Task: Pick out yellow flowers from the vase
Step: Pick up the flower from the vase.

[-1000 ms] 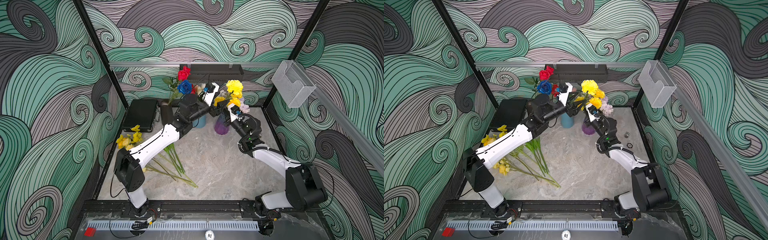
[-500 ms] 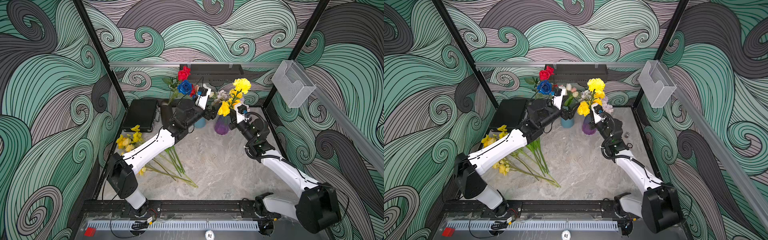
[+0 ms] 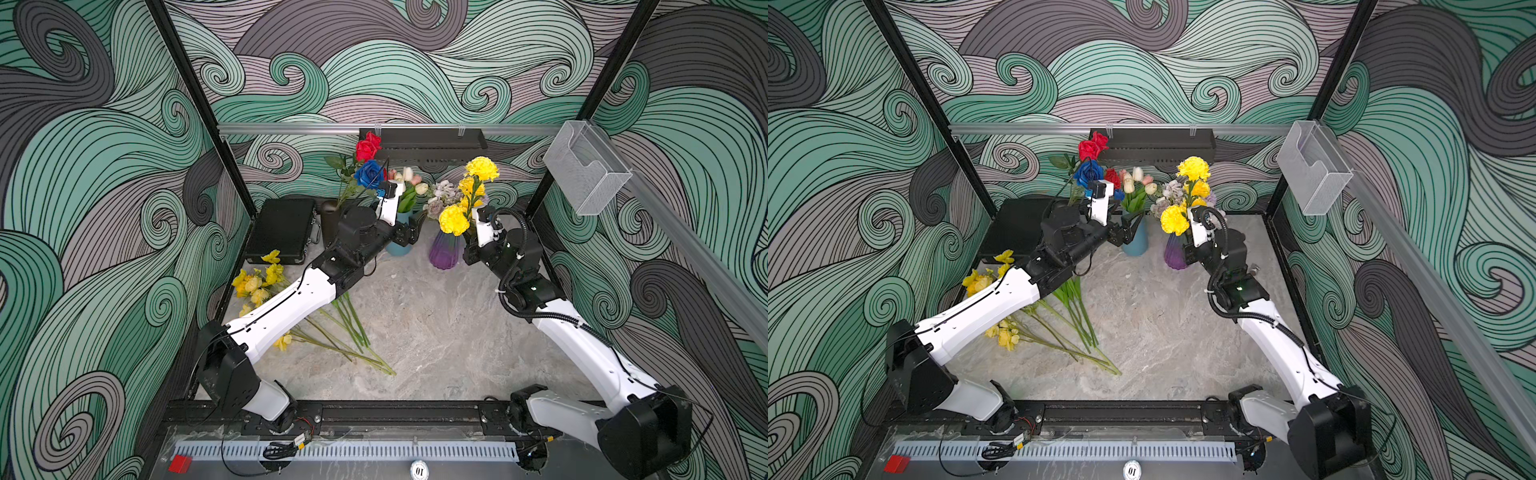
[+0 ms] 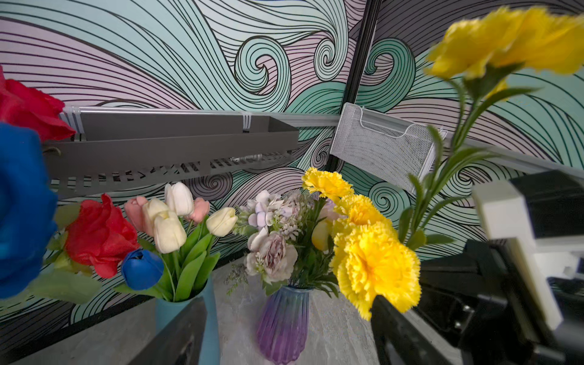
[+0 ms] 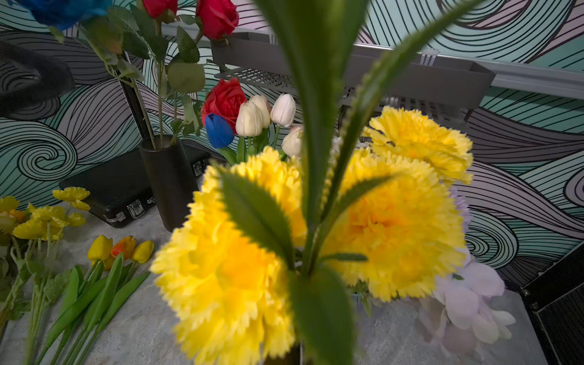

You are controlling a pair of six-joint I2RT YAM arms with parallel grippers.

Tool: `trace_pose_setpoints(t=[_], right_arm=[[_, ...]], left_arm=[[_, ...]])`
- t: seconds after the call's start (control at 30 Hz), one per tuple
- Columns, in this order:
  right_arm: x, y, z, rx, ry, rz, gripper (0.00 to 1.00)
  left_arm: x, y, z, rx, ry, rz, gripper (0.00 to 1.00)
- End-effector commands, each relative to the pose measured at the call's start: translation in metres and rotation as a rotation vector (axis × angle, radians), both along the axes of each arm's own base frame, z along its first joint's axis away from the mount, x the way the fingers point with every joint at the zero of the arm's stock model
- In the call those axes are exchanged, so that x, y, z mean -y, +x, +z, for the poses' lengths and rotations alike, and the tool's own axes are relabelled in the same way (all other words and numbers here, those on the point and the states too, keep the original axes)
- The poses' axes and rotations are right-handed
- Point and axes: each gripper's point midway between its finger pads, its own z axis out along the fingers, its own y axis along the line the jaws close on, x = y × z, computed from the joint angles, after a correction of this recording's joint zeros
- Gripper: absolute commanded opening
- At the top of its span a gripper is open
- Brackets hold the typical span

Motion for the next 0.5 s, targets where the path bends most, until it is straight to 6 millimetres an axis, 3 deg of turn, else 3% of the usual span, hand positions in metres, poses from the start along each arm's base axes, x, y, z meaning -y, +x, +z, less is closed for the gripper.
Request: trace_pose_setpoints(t=[0.0, 0.23, 0.37, 0.4, 0.47], right_arm=[[0.005, -0.010, 0.021, 0.018, 0.035, -0.013, 0.00], [0.006, -0.012, 0.011, -0.036, 0.069, -0.021, 0.00], [0.011, -0.018, 0.019, -0.034, 0.074, -0.038, 0.00], [0.011, -0.020, 0.023, -0.027, 0.076, -0.037, 0.00], [0.013, -0.023, 0.029, -0.020, 0.081, -0.040, 0.00]], left_arm=[[-0.012, -0.002, 0.008, 0.007, -0.011, 0.033, 0.80], [-0.017, -0.004, -0.005, -0.011, 0.011, 0.043, 0.80], [-0.020, -0.002, -0.023, -0.039, 0.036, 0.058, 0.80], [-0.026, -0.008, -0.013, -0.021, 0.021, 0.063, 0.80], [-0.028, -0.009, -0.018, -0.032, 0.023, 0.066, 0.80]])
